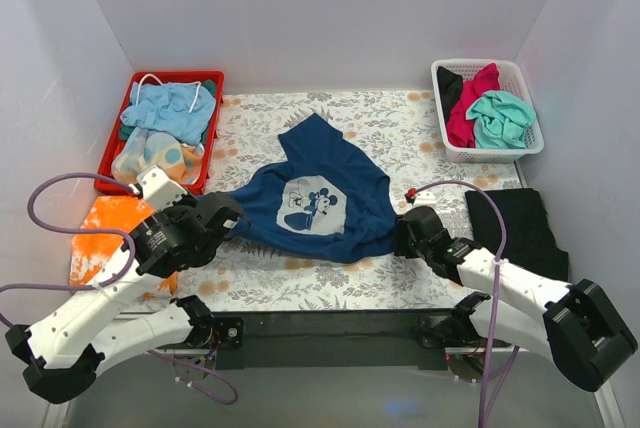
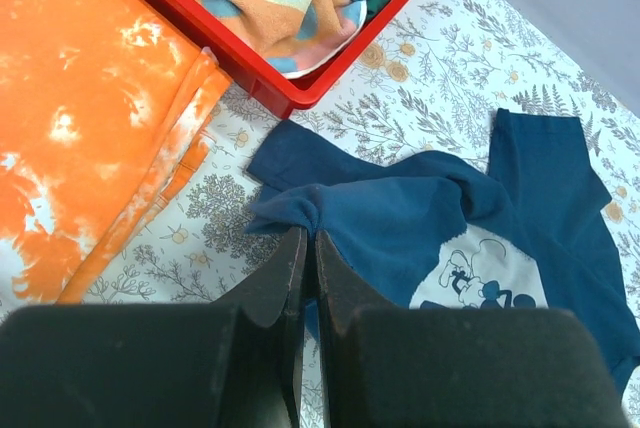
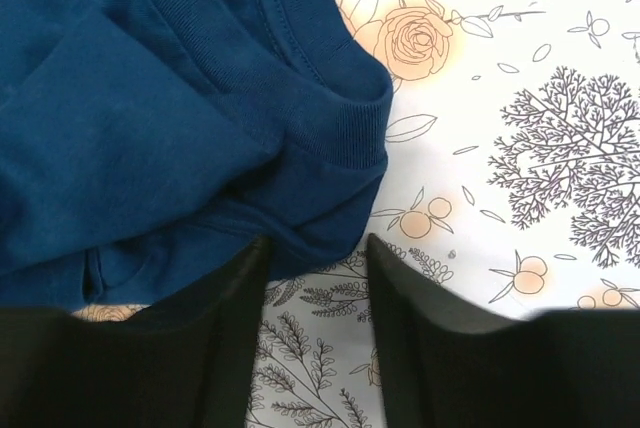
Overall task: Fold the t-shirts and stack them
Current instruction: Flatten out the tshirt
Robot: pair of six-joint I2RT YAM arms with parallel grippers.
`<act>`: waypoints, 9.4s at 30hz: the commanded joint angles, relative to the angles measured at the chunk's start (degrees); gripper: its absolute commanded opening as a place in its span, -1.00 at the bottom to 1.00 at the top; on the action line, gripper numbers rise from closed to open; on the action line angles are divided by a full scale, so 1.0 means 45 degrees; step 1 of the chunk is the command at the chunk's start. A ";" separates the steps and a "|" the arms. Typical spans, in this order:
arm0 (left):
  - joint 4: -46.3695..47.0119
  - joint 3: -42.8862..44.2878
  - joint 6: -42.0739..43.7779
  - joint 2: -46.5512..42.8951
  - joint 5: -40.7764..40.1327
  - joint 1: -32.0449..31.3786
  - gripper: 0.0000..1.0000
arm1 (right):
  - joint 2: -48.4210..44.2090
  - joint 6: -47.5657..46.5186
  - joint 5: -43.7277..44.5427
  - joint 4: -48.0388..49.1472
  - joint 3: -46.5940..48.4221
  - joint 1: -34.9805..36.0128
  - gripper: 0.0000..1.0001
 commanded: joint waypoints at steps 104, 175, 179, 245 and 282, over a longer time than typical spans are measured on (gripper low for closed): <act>0.2574 -0.2127 0.1265 0.0191 0.1646 -0.0045 -1.00 | 0.3753 -0.1021 -0.0157 0.1105 0.3556 -0.1252 0.05; 1.9019 0.3808 1.7262 0.2781 0.1529 0.0130 -1.00 | -0.0101 -0.5824 0.1854 -0.1591 1.5367 -0.1643 -0.97; 1.5748 0.5271 1.3911 0.4287 0.3963 0.2175 -1.00 | 0.1464 -0.6625 0.1854 -0.1025 1.6990 -0.1643 -0.97; 1.5580 1.4049 1.0718 1.1640 1.1333 0.9057 -1.00 | 0.6846 -0.7349 -0.3810 0.1690 2.4147 -0.6350 -0.97; 1.5192 -0.9353 0.4370 0.1952 1.0670 0.7827 -1.00 | -0.8533 0.0639 -0.0412 -0.5028 0.1817 -0.5569 -0.97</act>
